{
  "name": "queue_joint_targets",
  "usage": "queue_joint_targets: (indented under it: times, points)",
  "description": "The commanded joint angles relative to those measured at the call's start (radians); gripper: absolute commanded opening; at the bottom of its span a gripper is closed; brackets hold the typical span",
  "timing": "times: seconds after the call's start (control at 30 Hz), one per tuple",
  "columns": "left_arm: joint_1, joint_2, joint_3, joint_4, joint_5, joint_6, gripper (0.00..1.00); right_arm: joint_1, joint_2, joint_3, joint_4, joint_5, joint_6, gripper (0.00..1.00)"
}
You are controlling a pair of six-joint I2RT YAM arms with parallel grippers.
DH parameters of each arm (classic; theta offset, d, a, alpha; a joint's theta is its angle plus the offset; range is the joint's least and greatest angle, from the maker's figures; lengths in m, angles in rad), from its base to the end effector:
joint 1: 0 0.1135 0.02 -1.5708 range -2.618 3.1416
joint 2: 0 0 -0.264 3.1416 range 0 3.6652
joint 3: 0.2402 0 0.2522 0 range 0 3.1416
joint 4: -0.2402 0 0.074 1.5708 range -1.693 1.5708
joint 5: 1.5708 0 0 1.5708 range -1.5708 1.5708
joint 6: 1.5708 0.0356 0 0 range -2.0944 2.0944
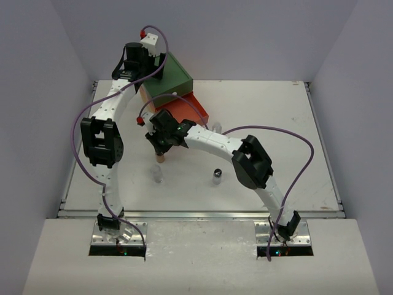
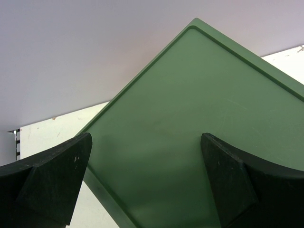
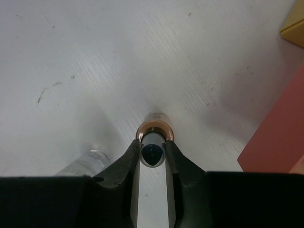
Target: Organize the makeup
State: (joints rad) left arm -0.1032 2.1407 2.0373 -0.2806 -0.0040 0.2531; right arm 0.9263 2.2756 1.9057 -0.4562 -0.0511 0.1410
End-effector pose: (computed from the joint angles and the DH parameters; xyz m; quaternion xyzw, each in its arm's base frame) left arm 0.5112 -0.0528 0.3291 0.1458 0.8161 0.0435 0.5575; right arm 0.3082 0.4131 0.2014 -0.3649 0.8568 0.2055 0.3010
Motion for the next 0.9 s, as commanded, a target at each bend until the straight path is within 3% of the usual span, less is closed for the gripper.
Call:
queue_joint_targets:
  times: [0.0,0.07,0.13,0.23,0.33,0.5,0.73,0.87]
  points:
    - [0.002,0.046,-0.011,-0.104,-0.015,0.025,1.00,0.007,0.006,0.021,0.031,0.011,-0.009,0.10]
    - [0.002,0.045,-0.011,-0.104,-0.017,0.027,1.00,0.008,-0.002,0.028,0.032,0.021,-0.013,0.00]
    - [0.002,0.047,-0.011,-0.104,-0.017,0.027,1.00,0.007,-0.028,0.077,0.025,0.004,-0.016,0.00]
    - [0.002,0.051,-0.011,-0.104,-0.014,0.021,1.00,-0.005,-0.060,0.152,0.034,-0.137,0.023,0.00]
    - [0.002,0.051,-0.011,-0.106,-0.014,0.020,1.00,-0.059,-0.096,0.224,0.069,-0.257,0.139,0.00]
    - [0.002,0.052,-0.005,-0.104,-0.012,0.019,1.00,-0.215,-0.200,0.116,0.201,-0.305,0.336,0.00]
    - [0.001,0.061,0.004,-0.106,-0.016,0.017,1.00,-0.343,-0.253,-0.028,0.278,-0.280,0.427,0.00]
    - [0.001,0.060,0.002,-0.106,-0.024,0.026,1.00,-0.358,-0.195,0.008,0.323,-0.254,0.449,0.00]
